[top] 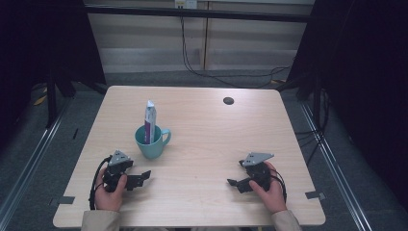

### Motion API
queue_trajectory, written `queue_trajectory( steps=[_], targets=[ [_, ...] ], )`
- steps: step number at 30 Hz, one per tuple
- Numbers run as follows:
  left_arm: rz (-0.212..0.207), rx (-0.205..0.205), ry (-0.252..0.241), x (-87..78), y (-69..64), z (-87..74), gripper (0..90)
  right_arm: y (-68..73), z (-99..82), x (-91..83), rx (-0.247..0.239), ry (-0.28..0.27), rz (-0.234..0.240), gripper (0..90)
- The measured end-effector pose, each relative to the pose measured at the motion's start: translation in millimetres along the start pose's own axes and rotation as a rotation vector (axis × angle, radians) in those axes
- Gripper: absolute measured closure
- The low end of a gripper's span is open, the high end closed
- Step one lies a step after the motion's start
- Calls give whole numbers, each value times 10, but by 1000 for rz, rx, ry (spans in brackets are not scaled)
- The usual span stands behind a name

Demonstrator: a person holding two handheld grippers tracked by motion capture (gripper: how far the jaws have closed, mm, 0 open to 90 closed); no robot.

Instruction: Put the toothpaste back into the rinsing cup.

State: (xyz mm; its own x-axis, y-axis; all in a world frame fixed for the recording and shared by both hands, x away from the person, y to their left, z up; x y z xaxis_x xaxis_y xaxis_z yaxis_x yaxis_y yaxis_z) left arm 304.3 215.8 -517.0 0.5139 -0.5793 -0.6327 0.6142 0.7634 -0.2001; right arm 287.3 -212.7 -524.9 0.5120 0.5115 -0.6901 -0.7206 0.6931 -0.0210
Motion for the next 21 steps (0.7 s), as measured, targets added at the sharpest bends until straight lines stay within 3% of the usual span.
queue_trajectory(
  steps=[13,15,18,21],
  targets=[
    [24,43,24,35,-27,-28,153,0,0,0,0,0,0,124],
    [32,56,31,41,-39,-29,147,0,0,0,0,0,0,124],
    [55,118,68,77,-89,-28,113,1,0,0,1,0,0,124],
    [58,135,86,93,-104,-23,70,0,0,0,0,0,0,124]
  ],
)
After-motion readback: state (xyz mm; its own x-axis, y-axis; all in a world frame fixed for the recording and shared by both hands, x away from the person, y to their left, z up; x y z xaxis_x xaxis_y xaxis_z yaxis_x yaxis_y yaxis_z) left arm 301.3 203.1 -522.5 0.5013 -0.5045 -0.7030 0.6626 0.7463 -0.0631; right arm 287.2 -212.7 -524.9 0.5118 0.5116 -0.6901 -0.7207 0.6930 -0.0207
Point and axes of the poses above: each handheld gripper's, and its own axes: x roughly forward along the jaws, z roughly out of its top, y roughly to its left, the point moved 2 cm from there along x, roughly forward along the jaws, and after that the axes turned 4 degrees about -z, right-handed, at the moved point
